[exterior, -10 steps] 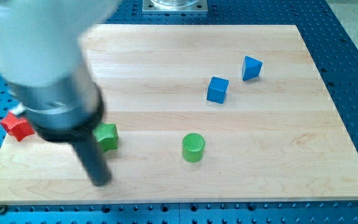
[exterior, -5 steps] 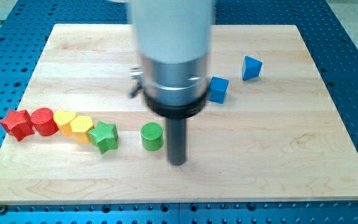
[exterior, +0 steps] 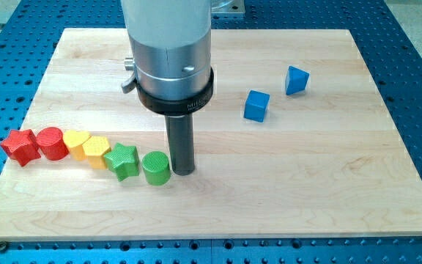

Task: Slide the blue cube diagonally top right to the green circle

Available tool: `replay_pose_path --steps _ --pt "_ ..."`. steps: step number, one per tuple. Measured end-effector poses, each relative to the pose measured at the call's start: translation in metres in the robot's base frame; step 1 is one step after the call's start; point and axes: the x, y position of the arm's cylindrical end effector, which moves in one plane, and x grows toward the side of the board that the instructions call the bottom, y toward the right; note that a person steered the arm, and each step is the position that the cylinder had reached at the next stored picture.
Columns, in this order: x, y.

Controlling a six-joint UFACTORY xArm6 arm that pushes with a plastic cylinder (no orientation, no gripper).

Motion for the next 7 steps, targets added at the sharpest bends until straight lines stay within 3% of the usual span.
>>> replay_pose_path --steps 2,3,5,6,7 --pt "0.049 -0.002" --pt "0.066 0.038" --pt "-0.065 0.237" --pt "-0.133 0.294" --pt "-0.162 0.241"
